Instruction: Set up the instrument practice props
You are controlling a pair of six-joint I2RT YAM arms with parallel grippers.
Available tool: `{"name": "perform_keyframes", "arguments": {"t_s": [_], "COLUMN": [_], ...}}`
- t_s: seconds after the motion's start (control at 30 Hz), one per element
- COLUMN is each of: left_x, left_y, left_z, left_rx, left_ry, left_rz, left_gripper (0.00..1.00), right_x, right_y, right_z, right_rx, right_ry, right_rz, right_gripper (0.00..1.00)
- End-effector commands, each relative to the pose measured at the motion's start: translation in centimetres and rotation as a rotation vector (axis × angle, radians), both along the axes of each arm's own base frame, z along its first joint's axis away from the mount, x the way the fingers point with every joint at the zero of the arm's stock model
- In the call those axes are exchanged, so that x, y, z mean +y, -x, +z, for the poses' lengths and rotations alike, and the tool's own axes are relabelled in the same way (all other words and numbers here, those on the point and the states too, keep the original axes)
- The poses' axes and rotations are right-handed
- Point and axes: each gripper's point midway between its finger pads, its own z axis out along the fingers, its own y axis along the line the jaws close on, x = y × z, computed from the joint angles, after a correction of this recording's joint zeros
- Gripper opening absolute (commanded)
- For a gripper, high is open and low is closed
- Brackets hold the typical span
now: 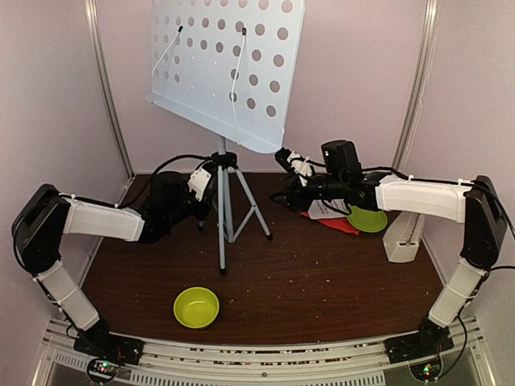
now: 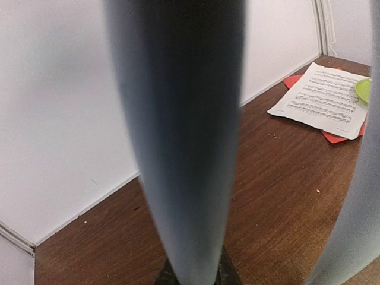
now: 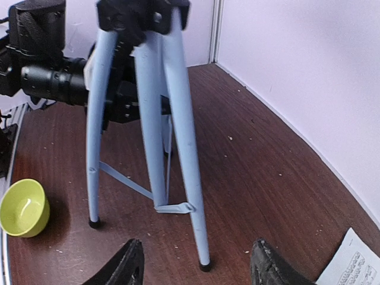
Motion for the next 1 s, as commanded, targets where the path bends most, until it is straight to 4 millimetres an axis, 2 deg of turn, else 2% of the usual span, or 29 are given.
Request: {"name": "perform_keyframes", "arguments": {"t_s": [0.0, 0.17, 0.33, 0.47, 0.67, 0.83, 0.97], "left_x": [2.1, 2.3, 2.0, 1.4, 1.1, 1.6, 1.9], "left_y": [1.9, 3.4, 5.3, 6.5, 7.8, 8.5, 9.2], "left_z": [-5.6, -6.3, -7.0, -7.8, -8.1, -7.9, -8.0], "left_rx": [0.171, 0.227, 0.254, 0.260, 0.278, 0.293, 0.296], "left_ry": [-0.137, -0.079, -0.052, -0.055, -0.020, 0.036, 0.046], "left_rz": [0.109, 0.163, 0.186, 0.189, 0.199, 0.210, 0.189], "left_gripper": [0.00, 0.01, 0.06, 0.08, 0.16, 0.21, 0.29], "right_x": [0.8, 1.5, 3.4, 5.9, 8.7, 9.2, 10.3], "right_y": [2.9, 5.5, 7.2, 8.6, 8.8, 8.7, 10.0], "right_z": [1.8, 0.5, -0.2, -0.6, -2.3, -4.8, -6.6], "right_rx": [0.042, 0.133, 0.174, 0.210, 0.281, 0.311, 0.272], "right_ry": [-0.141, -0.244, -0.286, -0.332, -0.382, -0.358, -0.305], "right_rz": [-0.010, -0.022, -0.029, -0.026, -0.050, -0.126, -0.119], "right_gripper": [0.63, 0.76, 0.78, 0.78, 0.78, 0.77, 0.77]}}
